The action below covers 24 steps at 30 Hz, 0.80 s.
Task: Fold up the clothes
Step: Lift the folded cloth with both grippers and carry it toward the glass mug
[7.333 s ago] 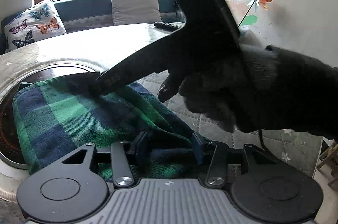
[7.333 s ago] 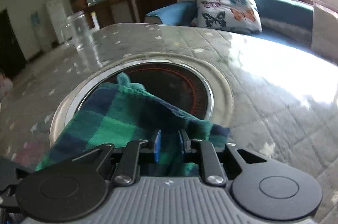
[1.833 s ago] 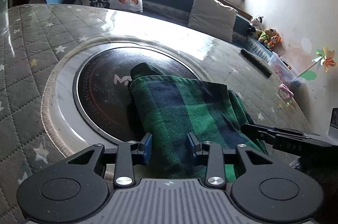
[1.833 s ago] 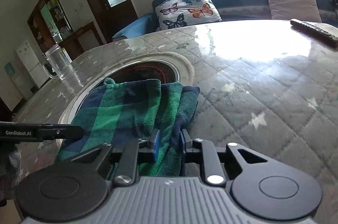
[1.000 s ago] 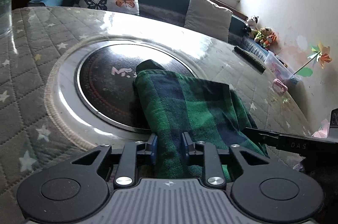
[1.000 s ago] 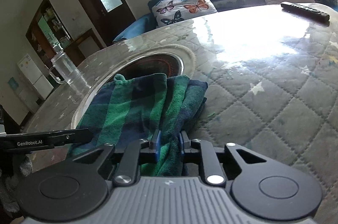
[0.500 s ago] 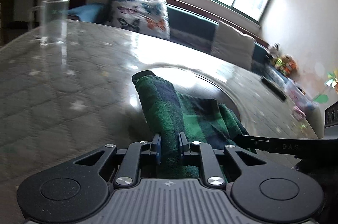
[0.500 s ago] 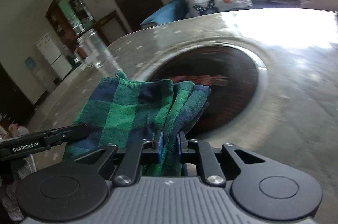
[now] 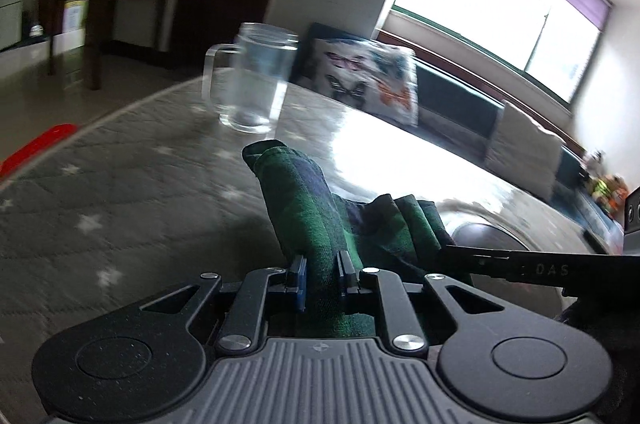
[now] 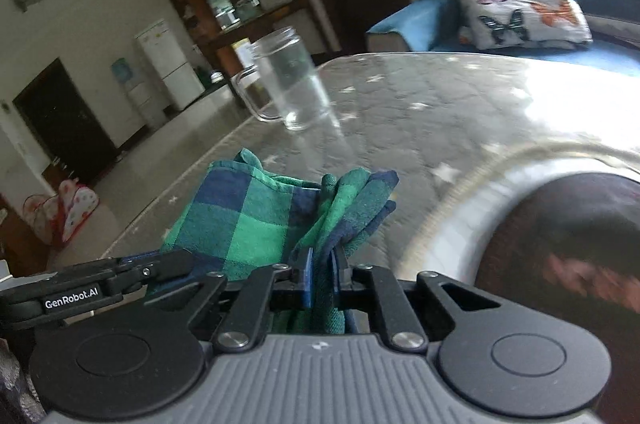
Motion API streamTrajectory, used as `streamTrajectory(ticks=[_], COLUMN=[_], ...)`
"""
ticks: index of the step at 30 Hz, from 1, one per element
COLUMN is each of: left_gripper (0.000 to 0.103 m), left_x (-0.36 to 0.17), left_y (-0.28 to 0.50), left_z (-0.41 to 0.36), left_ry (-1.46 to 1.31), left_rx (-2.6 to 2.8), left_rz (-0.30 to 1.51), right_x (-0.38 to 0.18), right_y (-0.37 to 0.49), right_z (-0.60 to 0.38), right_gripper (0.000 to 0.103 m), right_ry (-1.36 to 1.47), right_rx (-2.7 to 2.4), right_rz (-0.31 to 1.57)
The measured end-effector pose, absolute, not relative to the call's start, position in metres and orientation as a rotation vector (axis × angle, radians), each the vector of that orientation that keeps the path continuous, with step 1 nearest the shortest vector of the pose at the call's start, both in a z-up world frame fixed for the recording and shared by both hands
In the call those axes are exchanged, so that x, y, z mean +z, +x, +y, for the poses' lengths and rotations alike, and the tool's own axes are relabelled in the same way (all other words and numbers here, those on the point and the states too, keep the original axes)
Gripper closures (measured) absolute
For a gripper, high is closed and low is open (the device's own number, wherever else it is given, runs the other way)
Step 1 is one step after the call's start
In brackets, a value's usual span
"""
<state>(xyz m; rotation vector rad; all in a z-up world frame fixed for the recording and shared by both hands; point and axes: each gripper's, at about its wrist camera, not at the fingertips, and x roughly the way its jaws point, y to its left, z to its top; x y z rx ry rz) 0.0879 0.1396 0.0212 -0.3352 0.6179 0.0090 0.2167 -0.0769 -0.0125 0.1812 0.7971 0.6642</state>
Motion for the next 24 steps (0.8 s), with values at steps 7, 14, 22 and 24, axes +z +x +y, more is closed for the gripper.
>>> streamTrajectory(ticks=[7, 14, 22, 24], left_gripper=[0.087, 0.081, 0.067, 0.068], left_x=[0.013, 0.002, 0.017, 0.017], left_y=[0.107, 0.111, 0.11, 0.117], left_z=[0.171, 0.175, 0.176, 0.177], left_ry=[-0.37, -0.341, -0.288, -0.276], left_rx=[0.073, 0.088, 0.095, 0.088], left_rz=[0.618, 0.647, 0.597, 0.6], right_x=[-0.018, -0.015, -0.008, -0.015], right_y=[0.259, 0.26, 0.252, 0.256], right_z=[-0.046, -0.037, -0.005, 0.001], right_gripper=[0.094, 0.092, 0.092, 0.092], right_ry=[0.154, 0.041, -0.039, -0.05], right_rx=[0.695, 0.645, 0.769, 0.769], right_rz=[0.781, 0.736, 0.703, 0.722])
